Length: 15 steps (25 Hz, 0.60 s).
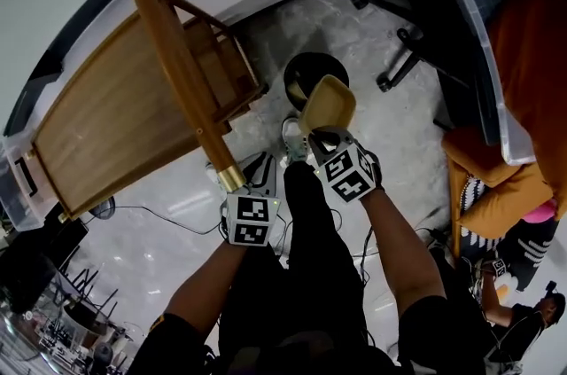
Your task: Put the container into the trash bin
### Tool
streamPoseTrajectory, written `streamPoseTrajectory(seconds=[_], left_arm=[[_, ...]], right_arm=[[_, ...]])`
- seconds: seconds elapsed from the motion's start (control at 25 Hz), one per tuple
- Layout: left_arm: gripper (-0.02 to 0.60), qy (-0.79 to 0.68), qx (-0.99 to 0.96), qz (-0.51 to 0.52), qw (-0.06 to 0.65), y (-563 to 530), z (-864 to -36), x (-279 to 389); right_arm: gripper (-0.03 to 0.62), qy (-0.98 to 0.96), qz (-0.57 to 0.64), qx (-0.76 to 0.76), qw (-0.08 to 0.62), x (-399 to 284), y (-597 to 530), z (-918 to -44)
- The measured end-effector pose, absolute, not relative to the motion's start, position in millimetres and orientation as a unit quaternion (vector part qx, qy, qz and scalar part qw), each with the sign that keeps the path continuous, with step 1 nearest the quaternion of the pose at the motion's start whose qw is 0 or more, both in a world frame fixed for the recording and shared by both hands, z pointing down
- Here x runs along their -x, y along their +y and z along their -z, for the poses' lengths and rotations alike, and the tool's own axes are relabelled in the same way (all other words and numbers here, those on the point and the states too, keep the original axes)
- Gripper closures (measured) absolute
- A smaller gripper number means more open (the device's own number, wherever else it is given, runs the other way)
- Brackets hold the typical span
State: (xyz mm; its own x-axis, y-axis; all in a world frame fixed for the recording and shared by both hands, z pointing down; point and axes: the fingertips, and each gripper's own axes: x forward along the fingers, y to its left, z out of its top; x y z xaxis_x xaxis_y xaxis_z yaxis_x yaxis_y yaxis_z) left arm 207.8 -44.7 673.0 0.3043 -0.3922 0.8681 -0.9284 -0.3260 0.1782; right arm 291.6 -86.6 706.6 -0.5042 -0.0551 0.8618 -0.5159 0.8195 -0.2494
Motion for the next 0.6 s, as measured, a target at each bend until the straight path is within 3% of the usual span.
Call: streamPoseTrajectory(seconds=[0.6], left_arm=[[0.54, -0.466, -0.709, -0.382, 0.366, -93.2, -750.7, -217.2]], right_arm=[[0.56, -0.813, -0.306, -0.173, 0.464, -300.7, -125.8, -819.3]])
